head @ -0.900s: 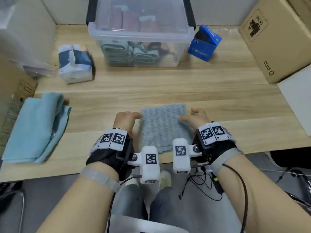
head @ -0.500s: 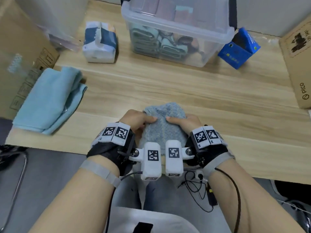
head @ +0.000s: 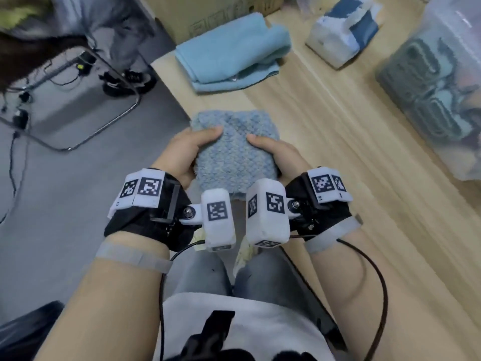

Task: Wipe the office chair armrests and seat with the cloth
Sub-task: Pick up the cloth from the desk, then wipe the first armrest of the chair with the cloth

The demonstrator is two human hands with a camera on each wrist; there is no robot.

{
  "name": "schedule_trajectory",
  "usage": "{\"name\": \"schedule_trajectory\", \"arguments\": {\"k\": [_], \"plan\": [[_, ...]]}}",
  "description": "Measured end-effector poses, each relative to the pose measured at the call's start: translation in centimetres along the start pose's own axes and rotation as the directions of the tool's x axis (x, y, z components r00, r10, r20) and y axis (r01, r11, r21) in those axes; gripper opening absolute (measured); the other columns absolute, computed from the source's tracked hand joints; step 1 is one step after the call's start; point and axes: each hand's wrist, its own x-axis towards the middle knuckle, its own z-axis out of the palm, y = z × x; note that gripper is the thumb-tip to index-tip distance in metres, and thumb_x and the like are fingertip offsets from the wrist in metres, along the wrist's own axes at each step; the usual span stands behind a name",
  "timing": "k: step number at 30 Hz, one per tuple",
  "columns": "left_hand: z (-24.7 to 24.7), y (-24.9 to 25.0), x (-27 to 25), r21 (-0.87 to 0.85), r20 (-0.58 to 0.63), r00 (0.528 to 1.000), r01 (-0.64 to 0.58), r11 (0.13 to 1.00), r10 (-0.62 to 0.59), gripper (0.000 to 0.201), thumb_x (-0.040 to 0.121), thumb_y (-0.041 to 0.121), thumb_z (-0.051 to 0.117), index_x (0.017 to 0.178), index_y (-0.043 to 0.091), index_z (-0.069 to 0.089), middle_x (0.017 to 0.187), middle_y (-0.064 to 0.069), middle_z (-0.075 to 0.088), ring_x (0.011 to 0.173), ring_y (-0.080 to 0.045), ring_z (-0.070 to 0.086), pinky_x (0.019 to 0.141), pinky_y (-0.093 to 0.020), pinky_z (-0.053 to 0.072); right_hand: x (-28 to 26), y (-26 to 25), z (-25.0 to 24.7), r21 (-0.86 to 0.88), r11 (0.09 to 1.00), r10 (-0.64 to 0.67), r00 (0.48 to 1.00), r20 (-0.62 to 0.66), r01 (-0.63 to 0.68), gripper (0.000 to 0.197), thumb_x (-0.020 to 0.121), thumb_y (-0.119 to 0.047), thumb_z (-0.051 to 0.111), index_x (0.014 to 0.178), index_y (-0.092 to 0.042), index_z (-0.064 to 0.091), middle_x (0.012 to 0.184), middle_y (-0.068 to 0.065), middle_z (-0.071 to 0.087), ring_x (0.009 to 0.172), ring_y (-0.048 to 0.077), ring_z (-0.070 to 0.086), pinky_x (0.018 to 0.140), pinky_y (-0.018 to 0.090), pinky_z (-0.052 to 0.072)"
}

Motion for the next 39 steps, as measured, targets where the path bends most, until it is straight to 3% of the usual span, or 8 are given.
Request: {"name": "schedule_trajectory", "arguments": {"k": [8,11,16,21,28,31,35,39], "plan": [[-14.5,-4.7,-7.5,-0.363,-0.393,0.92,-0.142,0.921,-0.013,0.039,0.082,0.017,0.061,0.117,0.0,0.058,0.115,-0.017,0.066,0.1,-0.027,0.066,0.08,-0.037,0.056,2.9,7.5,13.9,-0.36,0.922,0.276,0.893,0.355,-0.142,0.048,0.075,-0.018,0.07,0.118,-0.001,0.059,0.118,0.023,0.064,0.104,0.038,0.064,0.093,0.052,0.049],[-19.3,-7.2,-10.7,-0.48,-0.455,0.89,-0.22,0.849,-0.026,0.04,0.085,0.019,0.058,0.12,0.001,0.056,0.118,-0.018,0.064,0.102,-0.03,0.065,0.073,-0.036,0.058,2.6,11.1,19.2,-0.517,0.844,0.371,0.849,0.377,-0.139,0.049,0.072,-0.019,0.073,0.116,0.0,0.06,0.114,0.023,0.066,0.1,0.038,0.066,0.092,0.053,0.05],[-25.9,-11.4,-15.8,-0.64,-0.529,0.846,-0.346,0.686,-0.067,0.05,0.081,0.025,0.06,0.126,0.006,0.053,0.126,-0.018,0.06,0.111,-0.035,0.06,0.095,-0.049,0.047,1.7,17.5,26.9,-0.715,0.693,0.467,0.813,0.347,-0.093,0.07,0.056,-0.022,0.084,0.118,-0.002,0.057,0.11,0.021,0.068,0.093,0.036,0.069,0.085,0.053,0.053],[-30.4,-15.4,-20.8,-0.673,-0.666,0.73,-0.497,0.548,-0.156,0.045,0.079,0.023,0.063,0.12,0.005,0.058,0.12,-0.017,0.064,0.105,-0.032,0.064,0.087,-0.045,0.052,0.3,24.1,32.6,-0.858,0.503,0.695,0.639,0.329,-0.106,0.062,0.062,-0.025,0.08,0.116,-0.001,0.061,0.117,0.022,0.064,0.105,0.036,0.064,0.095,0.052,0.048],[-33.3,-22.2,-25.2,-0.658,-0.753,0.58,-0.673,0.338,-0.309,0.041,0.083,0.025,0.062,0.12,0.009,0.059,0.12,-0.013,0.065,0.108,-0.03,0.063,0.095,-0.047,0.048,-2.1,32.4,37.6,-0.964,0.232,0.907,0.386,0.167,-0.129,0.045,0.084,-0.024,0.062,0.124,-0.005,0.057,0.127,0.017,0.059,0.115,0.03,0.059,0.103,0.045,0.044],[-34.4,-23.9,-25.9,-0.614,-0.776,0.466,-0.71,0.344,-0.424,0.023,0.088,0.027,0.056,0.107,0.016,0.062,0.104,-0.001,0.069,0.096,-0.02,0.065,0.092,-0.041,0.05,-2.2,35.4,40.1,-0.973,0.167,0.93,0.353,0.101,-0.162,0.033,0.088,-0.026,0.054,0.113,-0.006,0.063,0.114,0.013,0.067,0.103,0.027,0.065,0.096,0.041,0.049],[-36.7,-25.6,-25.8,-0.568,-0.765,0.349,-0.763,0.31,-0.541,0.017,0.091,0.027,0.05,0.105,0.024,0.06,0.096,0.008,0.067,0.087,-0.008,0.064,0.074,-0.024,0.05,-1.1,39.3,44.4,-0.99,0.116,0.916,0.395,0.076,-0.078,0.027,0.093,-0.026,0.043,0.095,-0.007,0.062,0.074,0.01,0.074,0.065,0.023,0.071,0.056,0.032,0.059],[-38.7,-26.0,-24.5,-0.545,-0.723,0.301,-0.802,0.245,-0.621,0.017,0.092,0.023,0.048,0.106,0.025,0.058,0.103,0.006,0.067,0.097,-0.009,0.064,0.08,-0.025,0.049,1.2,41.3,48.5,-0.984,0.176,0.844,0.515,0.149,-0.004,0.026,0.087,-0.021,0.056,0.107,-0.005,0.06,0.101,0.016,0.069,0.084,0.029,0.068,0.072,0.038,0.058]]}}
